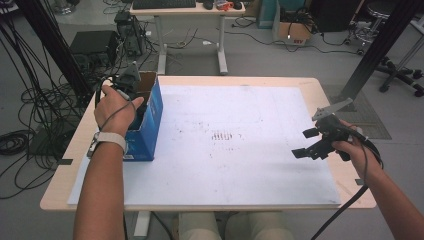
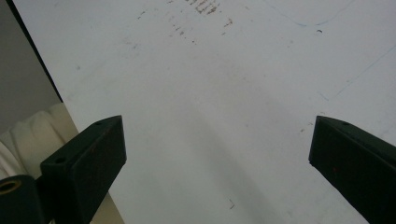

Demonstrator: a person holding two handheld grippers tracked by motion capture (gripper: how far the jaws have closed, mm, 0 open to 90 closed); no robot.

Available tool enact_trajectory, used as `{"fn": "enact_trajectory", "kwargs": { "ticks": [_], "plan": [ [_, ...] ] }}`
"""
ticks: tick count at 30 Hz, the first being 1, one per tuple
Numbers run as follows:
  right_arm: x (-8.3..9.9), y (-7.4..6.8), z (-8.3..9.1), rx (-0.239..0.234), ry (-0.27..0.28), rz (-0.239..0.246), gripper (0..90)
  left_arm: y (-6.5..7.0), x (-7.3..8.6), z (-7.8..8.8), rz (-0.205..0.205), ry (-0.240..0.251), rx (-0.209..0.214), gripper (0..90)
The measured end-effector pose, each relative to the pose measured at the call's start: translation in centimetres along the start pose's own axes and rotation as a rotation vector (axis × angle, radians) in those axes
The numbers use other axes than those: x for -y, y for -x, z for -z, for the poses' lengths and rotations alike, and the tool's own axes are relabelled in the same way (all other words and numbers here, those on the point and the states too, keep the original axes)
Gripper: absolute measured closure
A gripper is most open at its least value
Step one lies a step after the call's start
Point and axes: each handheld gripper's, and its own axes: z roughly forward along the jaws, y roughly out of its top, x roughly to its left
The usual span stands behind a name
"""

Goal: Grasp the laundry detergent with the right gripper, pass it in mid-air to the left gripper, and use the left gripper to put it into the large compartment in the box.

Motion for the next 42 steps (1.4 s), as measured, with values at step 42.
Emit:
{"fn": "enact_trajectory", "kwargs": {
  "ticks": [42],
  "plan": [
    [0.06,-0.10,-0.20,-0.007,0.000,-0.001,4.1,-0.12,0.13,-0.01,0.001,0.007,0.003,37.1]
  ]
}}
